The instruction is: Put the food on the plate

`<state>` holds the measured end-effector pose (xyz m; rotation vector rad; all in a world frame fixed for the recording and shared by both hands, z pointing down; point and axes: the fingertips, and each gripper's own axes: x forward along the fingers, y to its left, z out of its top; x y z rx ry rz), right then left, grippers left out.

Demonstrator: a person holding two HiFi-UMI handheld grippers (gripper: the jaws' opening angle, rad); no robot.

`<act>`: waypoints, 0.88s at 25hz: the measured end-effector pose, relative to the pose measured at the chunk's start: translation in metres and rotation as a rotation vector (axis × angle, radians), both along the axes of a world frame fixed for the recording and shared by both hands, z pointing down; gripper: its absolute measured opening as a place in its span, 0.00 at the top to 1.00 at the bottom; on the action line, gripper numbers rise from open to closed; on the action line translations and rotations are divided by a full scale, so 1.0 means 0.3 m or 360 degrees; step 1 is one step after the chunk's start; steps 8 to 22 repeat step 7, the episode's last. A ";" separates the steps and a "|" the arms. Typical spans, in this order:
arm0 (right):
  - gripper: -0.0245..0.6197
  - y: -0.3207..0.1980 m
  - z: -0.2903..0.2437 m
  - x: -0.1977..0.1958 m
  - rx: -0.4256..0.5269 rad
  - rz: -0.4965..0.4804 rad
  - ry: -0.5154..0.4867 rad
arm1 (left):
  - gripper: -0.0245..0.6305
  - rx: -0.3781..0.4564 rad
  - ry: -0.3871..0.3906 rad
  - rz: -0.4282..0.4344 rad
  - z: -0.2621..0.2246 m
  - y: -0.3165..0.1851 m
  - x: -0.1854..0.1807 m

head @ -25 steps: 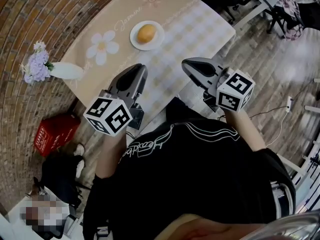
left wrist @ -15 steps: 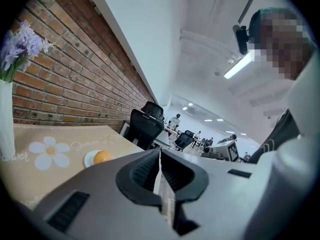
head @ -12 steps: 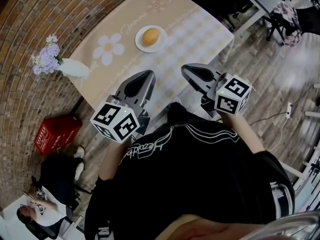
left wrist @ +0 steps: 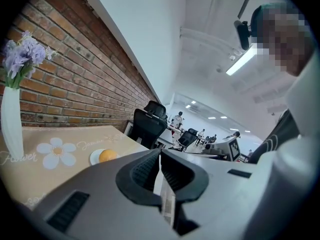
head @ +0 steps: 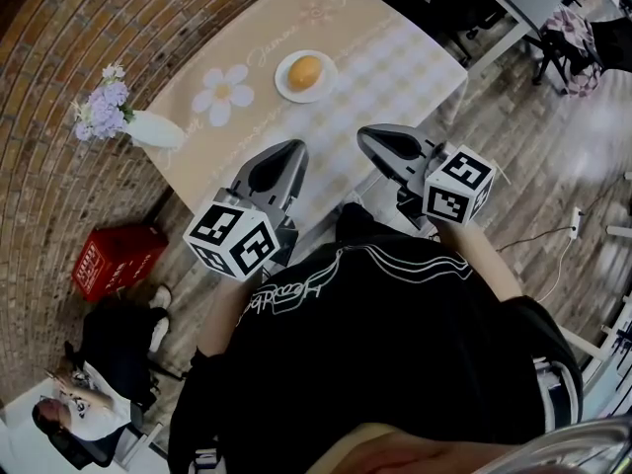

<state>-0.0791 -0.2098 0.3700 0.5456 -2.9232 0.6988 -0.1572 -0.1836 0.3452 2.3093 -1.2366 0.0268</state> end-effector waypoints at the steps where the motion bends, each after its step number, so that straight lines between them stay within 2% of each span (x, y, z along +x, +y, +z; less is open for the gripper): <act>1: 0.97 -0.001 0.003 0.000 -0.0001 0.0001 -0.0003 | 0.94 -0.0002 0.0003 -0.0003 0.003 0.001 -0.002; 22: 0.97 -0.008 0.026 -0.004 -0.0025 0.0009 -0.0005 | 0.94 -0.0008 0.0017 -0.0011 0.018 -0.005 -0.011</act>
